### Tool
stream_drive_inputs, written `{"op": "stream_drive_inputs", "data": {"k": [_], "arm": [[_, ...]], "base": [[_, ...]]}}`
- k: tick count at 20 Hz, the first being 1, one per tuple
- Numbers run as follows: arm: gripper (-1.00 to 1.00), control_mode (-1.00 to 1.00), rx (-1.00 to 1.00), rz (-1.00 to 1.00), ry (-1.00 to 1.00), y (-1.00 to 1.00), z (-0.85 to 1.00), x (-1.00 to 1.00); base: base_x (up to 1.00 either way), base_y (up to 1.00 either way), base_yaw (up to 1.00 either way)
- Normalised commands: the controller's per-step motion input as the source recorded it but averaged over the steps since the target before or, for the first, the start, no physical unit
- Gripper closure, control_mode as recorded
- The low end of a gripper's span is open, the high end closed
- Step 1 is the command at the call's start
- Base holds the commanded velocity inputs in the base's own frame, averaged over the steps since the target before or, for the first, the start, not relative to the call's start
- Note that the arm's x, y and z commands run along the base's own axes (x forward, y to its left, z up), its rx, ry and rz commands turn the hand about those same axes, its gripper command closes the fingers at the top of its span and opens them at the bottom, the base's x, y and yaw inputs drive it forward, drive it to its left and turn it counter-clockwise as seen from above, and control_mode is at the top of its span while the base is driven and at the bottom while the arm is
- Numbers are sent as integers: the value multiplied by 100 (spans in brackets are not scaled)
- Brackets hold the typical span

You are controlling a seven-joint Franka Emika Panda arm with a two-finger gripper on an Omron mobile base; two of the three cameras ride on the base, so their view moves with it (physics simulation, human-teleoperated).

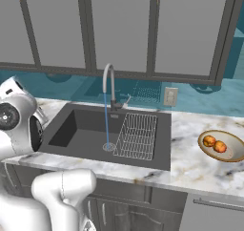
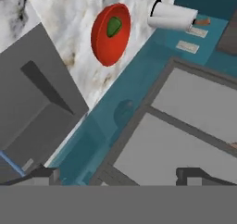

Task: Pick the peachs from the sink and place them in one bowl. Place the avocado in the other bowl. Then turn off the sink faucet.

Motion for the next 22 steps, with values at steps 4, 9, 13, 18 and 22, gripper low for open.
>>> {"op": "stream_drive_inputs", "data": {"k": [4, 9, 13, 18, 22], "arm": [[-100, -100, 40, -25, 0, -39, 1, -3], [-100, -100, 34, -15, 2, -36, 0, 0], [-100, -100, 32, -5, 2, -51, -6, 0], [-100, -100, 19, 0, 0, -70, -31, -2], [-100, -100, 28, 0, 4, -86, -22, 0]], "base": [[0, 0, 0], [0, 0, 0], [0, 0, 0], [0, 0, 0], [0, 0, 0]]}}
